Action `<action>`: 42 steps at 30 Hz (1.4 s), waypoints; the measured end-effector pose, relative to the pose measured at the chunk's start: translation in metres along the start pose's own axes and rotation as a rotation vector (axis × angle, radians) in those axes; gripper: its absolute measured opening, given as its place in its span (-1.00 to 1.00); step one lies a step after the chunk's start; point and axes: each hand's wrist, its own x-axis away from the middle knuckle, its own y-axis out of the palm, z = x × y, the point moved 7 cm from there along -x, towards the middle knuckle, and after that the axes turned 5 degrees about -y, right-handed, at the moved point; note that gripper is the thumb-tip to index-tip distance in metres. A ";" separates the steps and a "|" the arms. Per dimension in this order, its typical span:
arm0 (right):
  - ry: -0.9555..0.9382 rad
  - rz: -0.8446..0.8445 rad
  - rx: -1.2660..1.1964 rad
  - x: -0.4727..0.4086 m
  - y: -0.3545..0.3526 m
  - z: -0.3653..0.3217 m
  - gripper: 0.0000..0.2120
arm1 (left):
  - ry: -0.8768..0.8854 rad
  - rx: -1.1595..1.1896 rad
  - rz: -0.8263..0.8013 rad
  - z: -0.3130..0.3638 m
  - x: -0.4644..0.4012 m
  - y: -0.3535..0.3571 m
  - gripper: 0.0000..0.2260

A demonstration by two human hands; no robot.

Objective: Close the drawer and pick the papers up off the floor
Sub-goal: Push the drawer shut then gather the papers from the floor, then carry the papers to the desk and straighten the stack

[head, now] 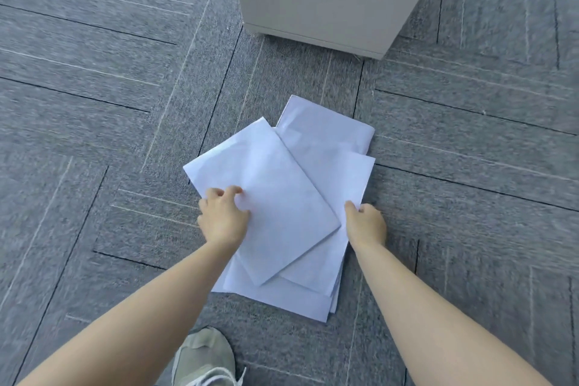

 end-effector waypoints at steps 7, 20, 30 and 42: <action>0.132 -0.075 -0.218 0.004 0.033 -0.017 -0.47 | -0.450 0.324 0.077 -0.046 -0.004 -0.015 -0.29; -0.087 -0.227 -0.204 0.018 0.059 -0.052 -0.83 | -0.257 0.440 -0.118 -0.027 -0.022 -0.007 -0.39; -0.464 -0.328 -0.127 0.134 -0.098 -0.218 -0.83 | -0.205 0.898 -0.533 0.049 0.072 -0.164 -0.62; -0.802 -0.301 -0.152 0.407 -0.436 -0.551 -0.82 | 0.366 0.980 -0.639 0.264 0.275 -0.620 -0.56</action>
